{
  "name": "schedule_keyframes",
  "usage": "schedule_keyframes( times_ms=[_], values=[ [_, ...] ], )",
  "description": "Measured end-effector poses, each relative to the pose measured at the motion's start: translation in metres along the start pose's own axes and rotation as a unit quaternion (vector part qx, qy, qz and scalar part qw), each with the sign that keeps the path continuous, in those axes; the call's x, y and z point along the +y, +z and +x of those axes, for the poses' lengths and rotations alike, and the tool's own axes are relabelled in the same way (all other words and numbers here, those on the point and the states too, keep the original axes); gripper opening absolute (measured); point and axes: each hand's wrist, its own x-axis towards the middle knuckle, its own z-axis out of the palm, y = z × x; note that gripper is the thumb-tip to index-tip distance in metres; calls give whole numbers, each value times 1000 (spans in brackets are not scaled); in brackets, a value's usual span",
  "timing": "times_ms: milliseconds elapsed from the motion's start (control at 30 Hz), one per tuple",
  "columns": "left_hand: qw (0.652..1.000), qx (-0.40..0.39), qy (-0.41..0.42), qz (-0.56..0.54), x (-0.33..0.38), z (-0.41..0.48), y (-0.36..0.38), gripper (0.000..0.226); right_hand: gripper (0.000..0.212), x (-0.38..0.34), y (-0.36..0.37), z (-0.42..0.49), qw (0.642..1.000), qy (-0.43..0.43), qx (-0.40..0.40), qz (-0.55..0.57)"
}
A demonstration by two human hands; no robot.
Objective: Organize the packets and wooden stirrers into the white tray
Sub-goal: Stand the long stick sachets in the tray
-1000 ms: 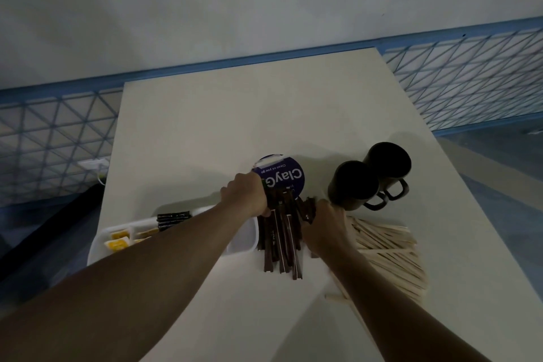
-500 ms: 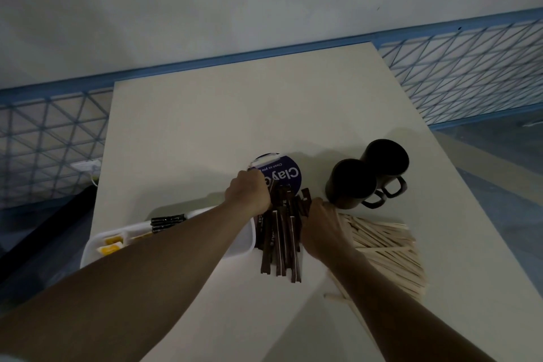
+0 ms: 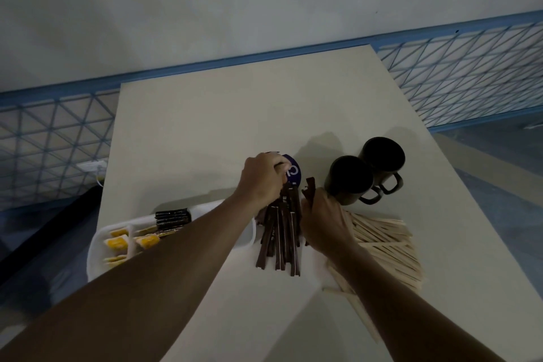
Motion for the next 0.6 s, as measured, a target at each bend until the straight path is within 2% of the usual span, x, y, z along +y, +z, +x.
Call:
schedule_keyframes(
  times_ms=[67,333,467,600],
  values=[
    [1000,-6,-2,-5,2,-11,4,21,19,2,-1,-2,999,-5,-5,35],
    [983,-40,-75,166,1,-55,40,16,13,7,-9,-19,991,6,-7,132],
    [974,-5,-150,170,-1,-70,57,11,16,10,-15,-26,989,-3,-7,150],
    [966,11,-163,201,-9,-75,71,22,15,13,-23,-31,988,-24,-15,149]
  ],
)
